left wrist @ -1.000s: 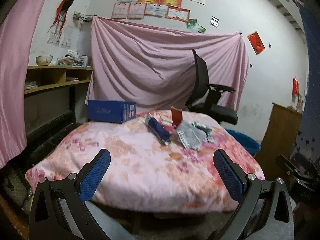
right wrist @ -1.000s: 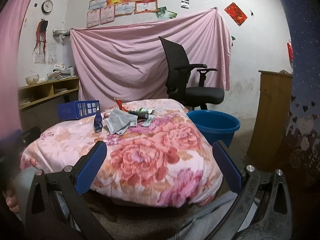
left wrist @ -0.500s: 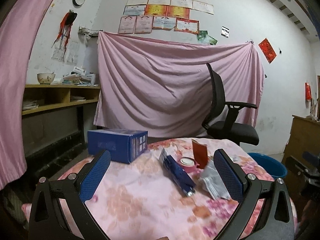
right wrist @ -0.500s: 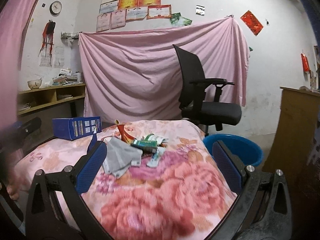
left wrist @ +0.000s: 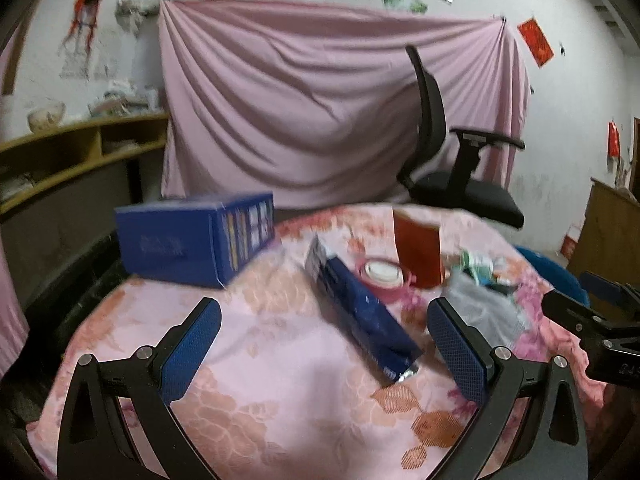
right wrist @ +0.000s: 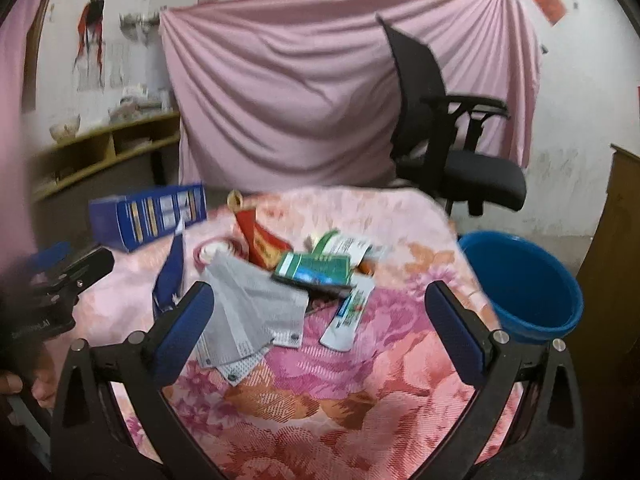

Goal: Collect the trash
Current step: 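Move the left tool to the blue tube while the right tool reaches the grey mask, then grasp the blue tube with the left tool while the right tool grasps the grey mask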

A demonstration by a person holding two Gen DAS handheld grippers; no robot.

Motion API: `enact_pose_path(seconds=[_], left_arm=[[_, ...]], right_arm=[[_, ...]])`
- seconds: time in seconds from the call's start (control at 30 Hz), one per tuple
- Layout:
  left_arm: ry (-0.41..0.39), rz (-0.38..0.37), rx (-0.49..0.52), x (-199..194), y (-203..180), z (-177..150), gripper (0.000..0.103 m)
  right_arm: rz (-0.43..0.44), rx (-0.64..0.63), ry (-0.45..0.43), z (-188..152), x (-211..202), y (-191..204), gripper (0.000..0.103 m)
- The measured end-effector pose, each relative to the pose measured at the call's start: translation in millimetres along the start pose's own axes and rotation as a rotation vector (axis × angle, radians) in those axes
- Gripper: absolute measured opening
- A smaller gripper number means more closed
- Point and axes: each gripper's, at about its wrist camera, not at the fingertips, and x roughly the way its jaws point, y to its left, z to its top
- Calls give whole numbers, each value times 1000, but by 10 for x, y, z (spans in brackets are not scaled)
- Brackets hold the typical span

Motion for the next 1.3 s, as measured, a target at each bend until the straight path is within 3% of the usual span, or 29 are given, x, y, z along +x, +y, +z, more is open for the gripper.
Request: enact_pose_path(seconds=[0.2, 0.43, 0.7, 1.13, 1.3], left_arm=[[141, -88, -34, 257, 8, -42, 91], [264, -171, -30, 487, -59, -98, 66], [274, -224, -40, 544, -81, -60, 56], [283, -308, -80, 571, -72, -69, 16], [274, -316, -74, 548, -80, -72, 10]], right_arm=[[73, 9, 131, -30, 298, -2, 103], [151, -5, 218, 1, 531, 71, 90], [190, -17, 267, -56, 637, 117, 67], [211, -5, 261, -134, 611, 109, 41], [221, -9, 258, -169, 589, 143, 28]])
